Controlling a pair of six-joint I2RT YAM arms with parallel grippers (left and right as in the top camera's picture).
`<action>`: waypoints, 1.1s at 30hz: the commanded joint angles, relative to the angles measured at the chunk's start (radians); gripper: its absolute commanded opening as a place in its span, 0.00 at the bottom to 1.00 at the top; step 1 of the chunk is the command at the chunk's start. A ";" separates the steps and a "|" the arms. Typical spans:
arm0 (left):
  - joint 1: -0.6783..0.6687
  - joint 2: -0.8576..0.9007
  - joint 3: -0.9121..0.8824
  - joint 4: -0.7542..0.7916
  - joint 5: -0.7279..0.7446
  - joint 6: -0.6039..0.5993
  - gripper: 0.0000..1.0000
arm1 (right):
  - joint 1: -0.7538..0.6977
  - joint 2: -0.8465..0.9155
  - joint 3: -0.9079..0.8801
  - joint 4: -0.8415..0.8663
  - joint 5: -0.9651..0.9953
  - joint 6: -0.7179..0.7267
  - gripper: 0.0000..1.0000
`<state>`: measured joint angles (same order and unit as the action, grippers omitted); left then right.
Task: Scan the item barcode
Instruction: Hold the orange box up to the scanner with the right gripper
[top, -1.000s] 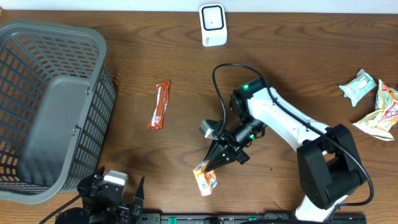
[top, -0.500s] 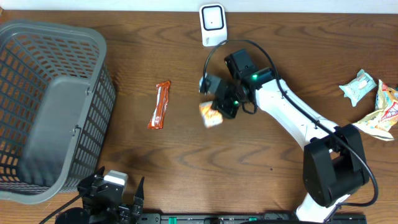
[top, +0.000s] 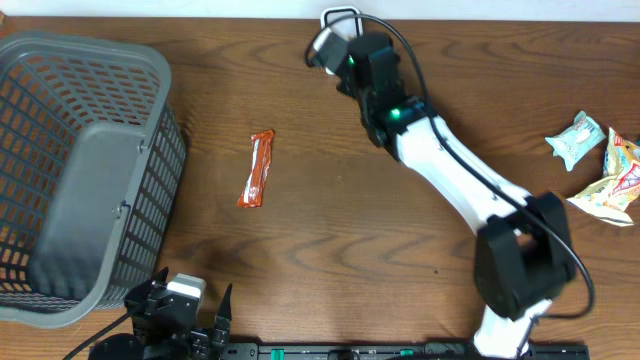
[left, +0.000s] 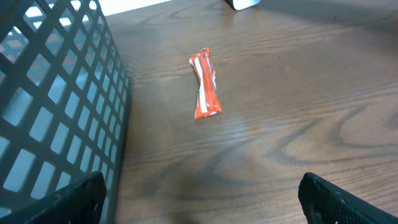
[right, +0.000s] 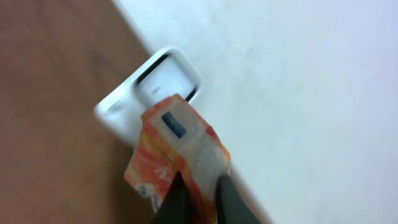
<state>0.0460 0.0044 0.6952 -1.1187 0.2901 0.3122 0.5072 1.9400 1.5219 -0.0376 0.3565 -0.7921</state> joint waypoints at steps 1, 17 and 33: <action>0.005 -0.001 0.004 0.004 0.013 0.005 0.98 | -0.006 0.161 0.165 0.035 0.125 -0.243 0.01; 0.005 -0.001 0.004 0.004 0.013 0.005 0.98 | -0.025 0.570 0.584 0.132 0.178 -0.623 0.01; 0.005 -0.001 0.004 0.004 0.013 0.005 0.98 | -0.223 0.367 0.582 -0.574 0.344 -0.108 0.01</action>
<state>0.0460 0.0044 0.6952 -1.1183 0.2905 0.3122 0.4061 2.3901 2.0861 -0.5129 0.6037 -1.1419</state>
